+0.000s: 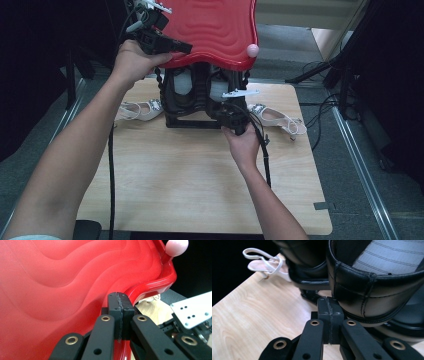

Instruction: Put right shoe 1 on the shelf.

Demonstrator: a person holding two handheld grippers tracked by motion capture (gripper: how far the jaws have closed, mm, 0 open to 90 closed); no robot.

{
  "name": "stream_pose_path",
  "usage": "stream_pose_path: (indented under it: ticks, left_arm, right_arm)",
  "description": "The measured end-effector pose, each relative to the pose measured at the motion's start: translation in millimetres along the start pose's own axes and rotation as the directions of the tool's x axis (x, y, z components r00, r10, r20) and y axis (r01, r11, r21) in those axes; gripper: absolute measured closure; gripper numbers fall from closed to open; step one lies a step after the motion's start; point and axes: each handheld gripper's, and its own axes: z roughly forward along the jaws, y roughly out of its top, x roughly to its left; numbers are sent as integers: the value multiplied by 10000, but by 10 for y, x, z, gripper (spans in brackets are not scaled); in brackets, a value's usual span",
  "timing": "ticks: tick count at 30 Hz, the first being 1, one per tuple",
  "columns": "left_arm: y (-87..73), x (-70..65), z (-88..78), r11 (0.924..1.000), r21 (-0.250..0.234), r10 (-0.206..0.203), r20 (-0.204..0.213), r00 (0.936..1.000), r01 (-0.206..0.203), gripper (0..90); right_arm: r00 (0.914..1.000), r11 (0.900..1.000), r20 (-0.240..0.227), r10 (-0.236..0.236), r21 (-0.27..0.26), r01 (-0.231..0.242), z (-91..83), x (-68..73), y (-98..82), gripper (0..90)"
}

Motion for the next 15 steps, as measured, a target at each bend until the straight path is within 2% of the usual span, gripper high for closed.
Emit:
stream_pose_path:
  ticks: [15]
  left_arm:
    - [-2,3,-3,10000,-5,-7,2,10000,7,900]
  right_arm:
    - [9969,9996,745,235,-148,-225,81,-164,202,900]
